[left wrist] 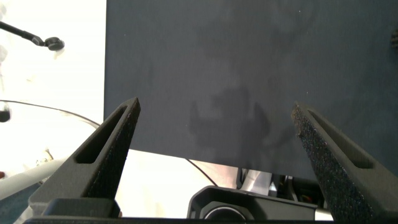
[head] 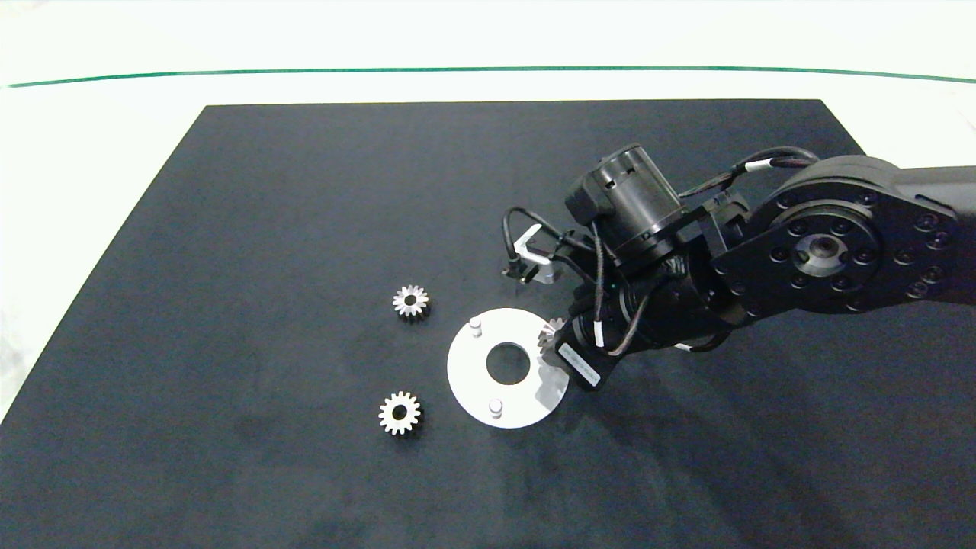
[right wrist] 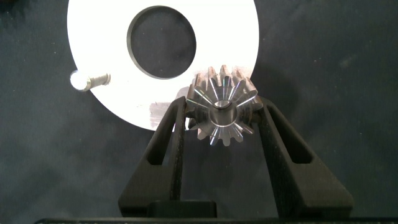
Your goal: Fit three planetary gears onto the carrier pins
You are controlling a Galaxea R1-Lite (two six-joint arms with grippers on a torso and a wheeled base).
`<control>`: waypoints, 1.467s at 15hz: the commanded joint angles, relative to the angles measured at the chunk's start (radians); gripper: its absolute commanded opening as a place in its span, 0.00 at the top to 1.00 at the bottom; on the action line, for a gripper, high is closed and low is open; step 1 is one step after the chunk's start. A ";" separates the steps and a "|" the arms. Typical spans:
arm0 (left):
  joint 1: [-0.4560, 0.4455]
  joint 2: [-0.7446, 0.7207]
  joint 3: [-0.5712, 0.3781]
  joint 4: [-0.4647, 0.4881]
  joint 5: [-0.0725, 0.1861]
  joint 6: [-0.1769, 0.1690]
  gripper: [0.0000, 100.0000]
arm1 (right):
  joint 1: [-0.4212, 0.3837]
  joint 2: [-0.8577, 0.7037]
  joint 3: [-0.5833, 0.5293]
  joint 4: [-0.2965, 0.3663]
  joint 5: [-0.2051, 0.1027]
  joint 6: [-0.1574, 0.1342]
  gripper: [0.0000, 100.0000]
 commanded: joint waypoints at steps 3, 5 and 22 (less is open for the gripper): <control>0.001 0.002 0.000 0.004 0.000 0.001 0.00 | 0.007 0.004 0.010 0.005 0.000 -0.002 0.87; 0.001 0.002 0.000 0.004 0.000 0.001 0.00 | 0.007 0.002 0.016 0.005 0.000 -0.002 0.87; -0.057 0.207 -0.175 0.000 0.000 0.048 0.00 | -0.083 -0.619 0.294 0.008 -0.010 0.026 0.00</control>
